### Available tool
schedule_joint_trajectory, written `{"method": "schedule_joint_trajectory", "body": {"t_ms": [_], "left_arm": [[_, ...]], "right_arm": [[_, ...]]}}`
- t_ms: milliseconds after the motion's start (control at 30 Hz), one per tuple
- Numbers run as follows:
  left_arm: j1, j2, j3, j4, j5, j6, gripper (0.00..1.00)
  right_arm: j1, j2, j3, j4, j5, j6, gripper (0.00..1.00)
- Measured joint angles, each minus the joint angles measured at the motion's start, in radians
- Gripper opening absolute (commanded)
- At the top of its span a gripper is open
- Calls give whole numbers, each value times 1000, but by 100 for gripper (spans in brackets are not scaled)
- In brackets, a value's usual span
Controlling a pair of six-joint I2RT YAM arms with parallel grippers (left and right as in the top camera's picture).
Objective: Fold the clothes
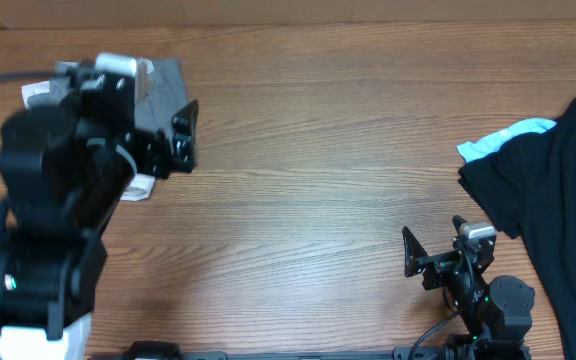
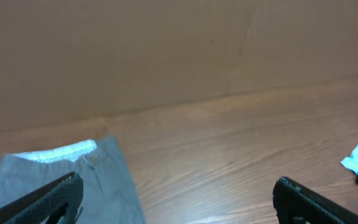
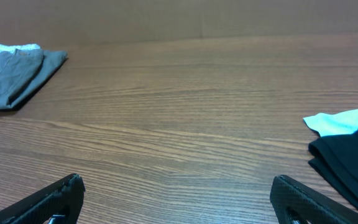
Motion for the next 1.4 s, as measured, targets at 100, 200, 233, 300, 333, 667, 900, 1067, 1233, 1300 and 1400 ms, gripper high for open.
{"method": "schedule_joint_trajectory", "body": {"t_ms": [100,200,233,300,333,667,900,1067,1233,1300,1400], "left_arm": [[26,-109,-152,77,21,11,100],[32,-230,-300,155,30,26,100],[32,-272,-347,180,31,27,100],[32,-361,-440,212,32,30,100],[32,-402,-480,226,33,31,100],[44,-752,-861,327,29,34,100],[46,-917,-1077,392,30,33,100],[46,-988,-1169,393,31,33,100],[46,-994,-1236,404,38,33,100],[46,-994,-1272,409,41,33,100],[46,-994,-1286,423,42,33,100]], "right_arm": [[0,0,0,1,0,0,100],[0,0,0,2,0,-1,100],[0,0,0,1,0,0,100],[0,0,0,1,0,0,100],[0,0,0,1,0,0,100],[0,0,0,1,0,0,100],[0,0,0,1,0,0,100],[0,0,0,1,0,0,100],[0,0,0,1,0,0,100],[0,0,0,0,0,0,100],[0,0,0,1,0,0,100]]}}
